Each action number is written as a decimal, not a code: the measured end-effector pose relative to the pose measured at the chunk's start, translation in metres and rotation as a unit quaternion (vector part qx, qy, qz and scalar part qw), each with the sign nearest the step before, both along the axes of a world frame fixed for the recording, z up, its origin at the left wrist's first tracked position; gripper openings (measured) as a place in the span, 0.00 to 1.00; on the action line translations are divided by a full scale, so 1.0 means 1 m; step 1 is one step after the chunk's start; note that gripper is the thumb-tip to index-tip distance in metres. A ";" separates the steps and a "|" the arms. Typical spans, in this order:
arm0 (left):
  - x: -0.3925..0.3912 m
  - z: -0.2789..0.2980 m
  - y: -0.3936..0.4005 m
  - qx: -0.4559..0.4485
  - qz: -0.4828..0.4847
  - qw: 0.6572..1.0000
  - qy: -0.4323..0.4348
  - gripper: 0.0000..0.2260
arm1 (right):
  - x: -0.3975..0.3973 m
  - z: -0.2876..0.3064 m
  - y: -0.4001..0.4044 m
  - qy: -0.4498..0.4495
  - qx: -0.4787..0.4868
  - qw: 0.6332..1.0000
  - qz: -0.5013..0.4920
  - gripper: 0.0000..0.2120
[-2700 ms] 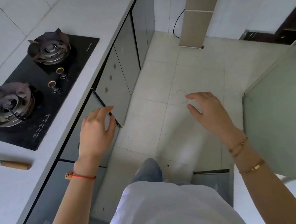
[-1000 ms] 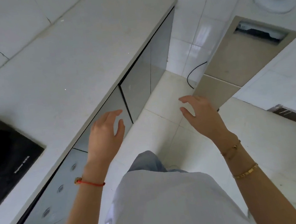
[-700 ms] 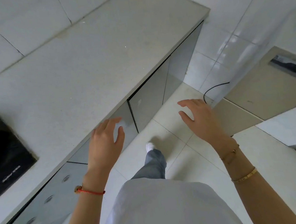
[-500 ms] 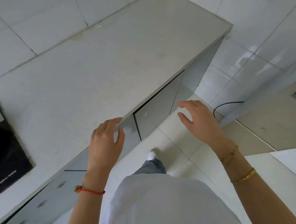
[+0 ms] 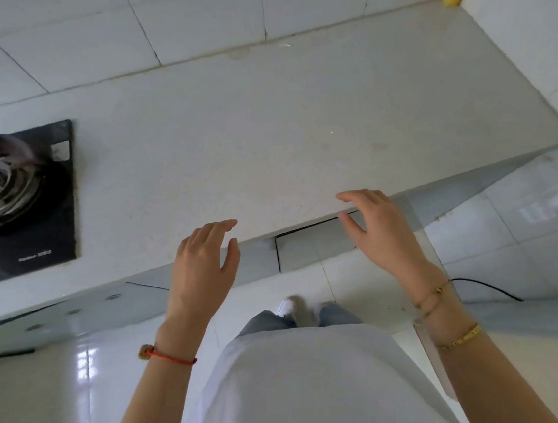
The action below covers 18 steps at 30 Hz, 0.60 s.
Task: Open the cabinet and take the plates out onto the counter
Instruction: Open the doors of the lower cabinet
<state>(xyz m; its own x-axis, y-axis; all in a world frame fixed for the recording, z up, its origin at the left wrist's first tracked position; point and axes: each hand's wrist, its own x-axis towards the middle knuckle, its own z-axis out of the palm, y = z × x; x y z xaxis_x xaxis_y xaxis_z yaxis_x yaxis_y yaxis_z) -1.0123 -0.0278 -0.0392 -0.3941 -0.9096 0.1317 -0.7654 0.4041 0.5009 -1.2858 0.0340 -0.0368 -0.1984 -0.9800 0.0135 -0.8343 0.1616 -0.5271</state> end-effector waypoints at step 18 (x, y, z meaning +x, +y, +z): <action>-0.081 -0.014 0.118 0.033 0.248 0.968 -0.003 0.13 | -0.076 -0.016 -0.005 0.010 0.021 0.972 0.232 0.14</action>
<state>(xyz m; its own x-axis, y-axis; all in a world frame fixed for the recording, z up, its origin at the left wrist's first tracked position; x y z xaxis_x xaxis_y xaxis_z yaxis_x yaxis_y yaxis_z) -1.0931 0.0904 -0.0534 0.0922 -0.9936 0.0652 -0.8600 -0.0465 0.5082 -1.3617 0.0294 -0.0524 0.2653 -0.9637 -0.0296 -0.8329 -0.2135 -0.5106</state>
